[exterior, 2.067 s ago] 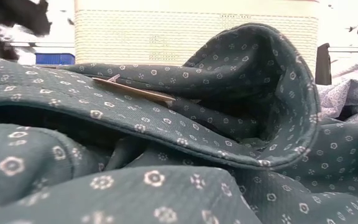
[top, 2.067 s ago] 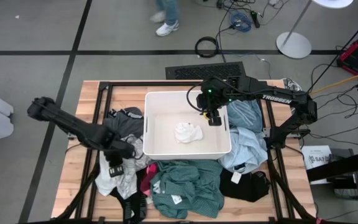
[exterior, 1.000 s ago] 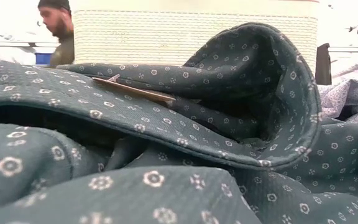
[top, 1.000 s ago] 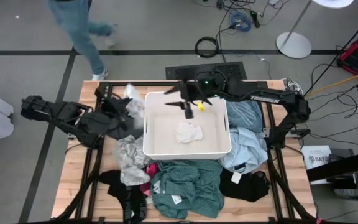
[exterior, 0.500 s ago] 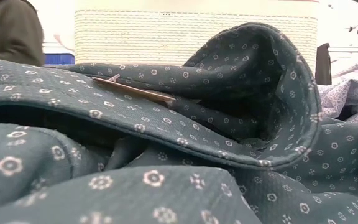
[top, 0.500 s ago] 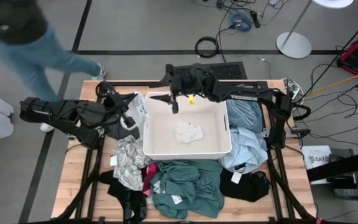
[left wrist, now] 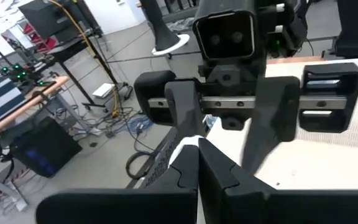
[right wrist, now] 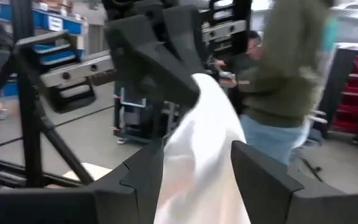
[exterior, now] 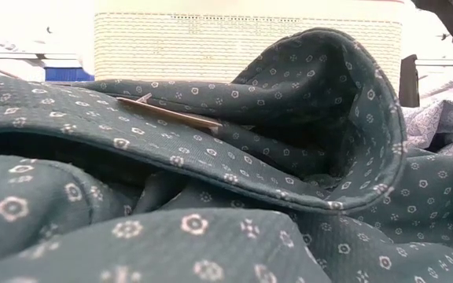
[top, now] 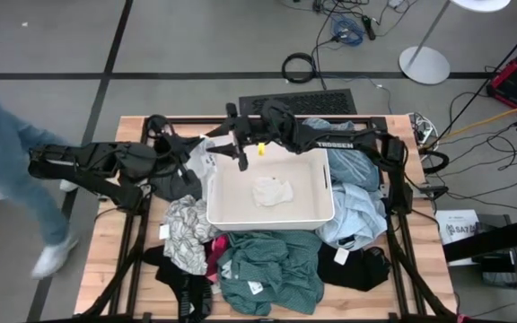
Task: Sort clothes
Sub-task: Put the white underwear into the white laundry organizer
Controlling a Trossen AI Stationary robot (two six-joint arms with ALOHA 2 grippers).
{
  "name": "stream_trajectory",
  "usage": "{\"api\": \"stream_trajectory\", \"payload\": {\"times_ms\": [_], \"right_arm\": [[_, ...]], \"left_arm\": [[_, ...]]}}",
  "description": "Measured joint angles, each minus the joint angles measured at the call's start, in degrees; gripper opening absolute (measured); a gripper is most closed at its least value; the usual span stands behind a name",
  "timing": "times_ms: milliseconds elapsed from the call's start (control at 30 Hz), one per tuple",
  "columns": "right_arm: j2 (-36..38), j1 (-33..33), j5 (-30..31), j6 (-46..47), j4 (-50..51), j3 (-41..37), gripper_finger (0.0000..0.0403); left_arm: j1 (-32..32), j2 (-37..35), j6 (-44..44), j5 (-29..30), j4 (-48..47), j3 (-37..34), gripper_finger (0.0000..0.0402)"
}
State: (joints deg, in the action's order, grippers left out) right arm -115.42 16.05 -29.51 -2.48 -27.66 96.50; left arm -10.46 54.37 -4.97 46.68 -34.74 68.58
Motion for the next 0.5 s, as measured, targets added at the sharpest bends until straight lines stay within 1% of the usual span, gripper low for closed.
{"api": "stream_trajectory", "payload": {"times_ms": [67, 133, 200, 267, 300, 400, 500], "right_arm": [[0.0, 0.0, 1.2, -0.5, 0.8, 0.1, 0.0166], [0.0, 0.0, 1.2, -0.9, 2.0, 0.1, 0.0141], [0.0, 0.0, 1.1, -1.9, 2.6, 0.1, 0.0096], [0.0, 0.0, 0.8, -3.8, 3.5, 0.1, 0.0035], [0.0, -0.1, 0.7, -4.9, 4.0, 0.1, 0.0018], [0.3, 0.0, 0.7, -5.1, 4.5, 0.1, 0.0005], [2.0, 0.3, 0.8, -4.8, 4.9, 0.0, 0.0003]], "left_arm": [[0.0, 0.0, 0.0, 0.0, 0.0, 0.0, 0.0], [0.0, 0.0, 0.0, 0.0, 0.0, 0.0, 0.0], [0.0, 0.0, 0.0, 0.0, 0.0, 0.0, 0.0], [0.0, 0.0, 0.0, 0.0, 0.0, 0.0, 0.0], [0.0, 0.0, 0.0, 0.0, 0.0, 0.0, 0.0], [0.0, 0.0, 0.1, -0.1, -0.3, 0.0, 0.0012], [0.0, 0.0, 0.1, 0.4, -0.8, 0.0, 0.0035]]}}
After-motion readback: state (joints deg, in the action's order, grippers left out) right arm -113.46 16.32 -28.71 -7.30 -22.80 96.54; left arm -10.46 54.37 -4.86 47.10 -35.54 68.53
